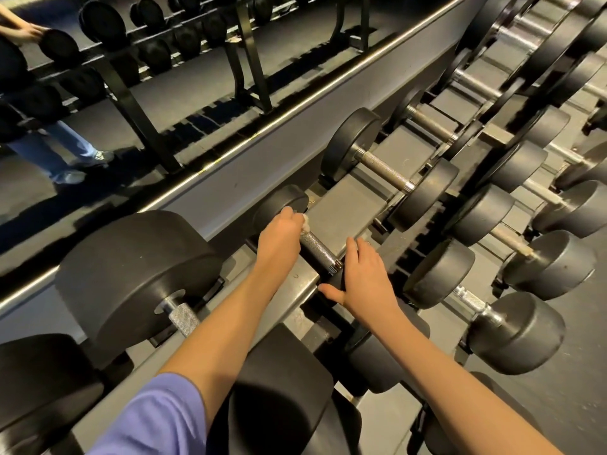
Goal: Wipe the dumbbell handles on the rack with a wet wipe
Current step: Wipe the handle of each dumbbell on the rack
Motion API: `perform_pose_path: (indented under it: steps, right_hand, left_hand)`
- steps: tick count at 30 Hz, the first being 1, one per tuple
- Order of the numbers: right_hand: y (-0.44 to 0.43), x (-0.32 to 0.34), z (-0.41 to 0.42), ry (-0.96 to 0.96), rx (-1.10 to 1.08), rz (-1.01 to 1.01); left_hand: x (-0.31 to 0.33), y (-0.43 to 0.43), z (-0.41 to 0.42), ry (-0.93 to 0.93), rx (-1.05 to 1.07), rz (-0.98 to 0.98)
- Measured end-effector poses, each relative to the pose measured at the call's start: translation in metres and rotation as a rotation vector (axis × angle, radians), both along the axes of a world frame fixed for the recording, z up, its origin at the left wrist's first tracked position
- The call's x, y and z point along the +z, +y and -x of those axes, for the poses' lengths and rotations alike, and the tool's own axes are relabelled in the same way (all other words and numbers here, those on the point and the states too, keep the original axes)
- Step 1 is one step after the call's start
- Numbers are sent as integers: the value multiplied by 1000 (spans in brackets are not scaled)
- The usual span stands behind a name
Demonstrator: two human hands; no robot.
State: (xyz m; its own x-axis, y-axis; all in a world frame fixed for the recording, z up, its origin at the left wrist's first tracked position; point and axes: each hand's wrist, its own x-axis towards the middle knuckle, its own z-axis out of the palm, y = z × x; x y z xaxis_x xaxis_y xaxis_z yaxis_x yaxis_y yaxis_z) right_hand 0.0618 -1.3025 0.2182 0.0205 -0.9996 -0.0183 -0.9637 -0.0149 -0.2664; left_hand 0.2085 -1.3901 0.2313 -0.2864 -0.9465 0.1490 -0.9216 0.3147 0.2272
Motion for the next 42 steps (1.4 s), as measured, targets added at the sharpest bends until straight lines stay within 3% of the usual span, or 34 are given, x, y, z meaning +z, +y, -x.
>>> perform_pose_path:
  steps: [5,11,19,26,31,36,42]
  right_hand:
    - [0,-1,-1,-14,-2,-1]
    - [1,-1,-2,7,-6,-18]
    - [5,0,-14,-26,-154,8]
    - [2,-6,-11,-34,-125,2]
    - [-1,-11,-7,-21,-101,-9]
    - [1,-4,-1,-41,-22,-20]
    - [12,-1,18,-160,75,-31]
  left_hand:
    - [-4,0,9,21,16,-74]
    - [-14,25,18,-86,-310,-183]
    - [-11,10,13,-6,-19,-16]
    - [-18,17,12,-19,-244,-122]
    - [-18,20,10,-73,-284,-38]
    - [2,17,25,-152,-256,-229]
    - [13,34,29,-66,-123,-327]
